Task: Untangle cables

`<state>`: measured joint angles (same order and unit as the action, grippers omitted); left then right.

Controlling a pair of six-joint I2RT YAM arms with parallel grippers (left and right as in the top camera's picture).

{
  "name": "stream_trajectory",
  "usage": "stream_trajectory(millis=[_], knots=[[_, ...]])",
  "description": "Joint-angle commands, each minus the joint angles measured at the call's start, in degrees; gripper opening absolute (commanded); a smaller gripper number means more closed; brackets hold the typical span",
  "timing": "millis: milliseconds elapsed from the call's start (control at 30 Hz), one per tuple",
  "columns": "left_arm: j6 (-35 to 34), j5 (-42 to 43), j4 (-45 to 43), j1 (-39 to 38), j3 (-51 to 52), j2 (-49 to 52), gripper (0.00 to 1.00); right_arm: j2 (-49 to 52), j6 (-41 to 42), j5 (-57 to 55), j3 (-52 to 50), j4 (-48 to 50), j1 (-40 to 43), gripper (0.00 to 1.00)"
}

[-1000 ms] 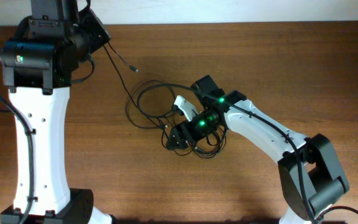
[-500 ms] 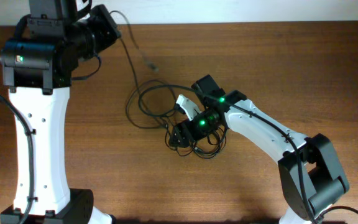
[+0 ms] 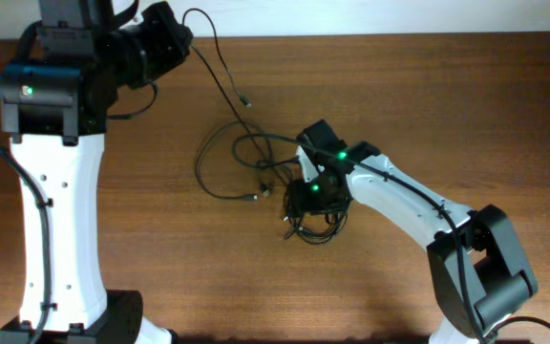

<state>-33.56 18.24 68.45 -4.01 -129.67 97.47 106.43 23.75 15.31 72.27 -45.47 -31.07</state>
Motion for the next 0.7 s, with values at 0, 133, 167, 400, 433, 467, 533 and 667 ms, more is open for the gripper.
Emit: stream_trajectory(millis=[0,133,167,400,433,467,533,667], knots=[[1.73,-4.24,1.62,4.37,-0.68,-5.07,0.00,0.07,9.64,-14.69,-0.24,-4.52,4.39,0.59],[1.73,-8.72,6.58,8.90,-0.68,-6.60,0.00,0.00,10.21,-15.61,1.29,-8.83,10.62,0.59],[1.73,-11.58,8.28,9.97,-0.68,-6.60,0.00,-0.17,10.21,-15.58,2.54,-10.73,13.00,0.60],[-2.19,-32.24,15.39,10.95,-0.68,-6.54,0.00,-4.04,10.14,-16.87,9.03,-18.10,20.35,0.64],[-3.26,-33.86,16.02,10.95,-0.68,-6.54,0.00,-4.85,10.14,-17.57,9.99,-18.99,21.00,0.64],[-3.93,-35.01,16.46,10.95,-0.68,-6.54,0.00,-6.05,10.12,-18.40,11.32,-20.20,21.68,0.64],[-4.04,-35.19,16.72,10.95,-0.68,-6.47,0.00,-8.07,9.44,-19.21,13.49,-21.79,22.45,0.64],[-4.17,-35.19,17.00,10.95,-0.68,-6.43,0.00,-13.18,9.25,-20.76,18.21,-24.81,22.80,0.65]])
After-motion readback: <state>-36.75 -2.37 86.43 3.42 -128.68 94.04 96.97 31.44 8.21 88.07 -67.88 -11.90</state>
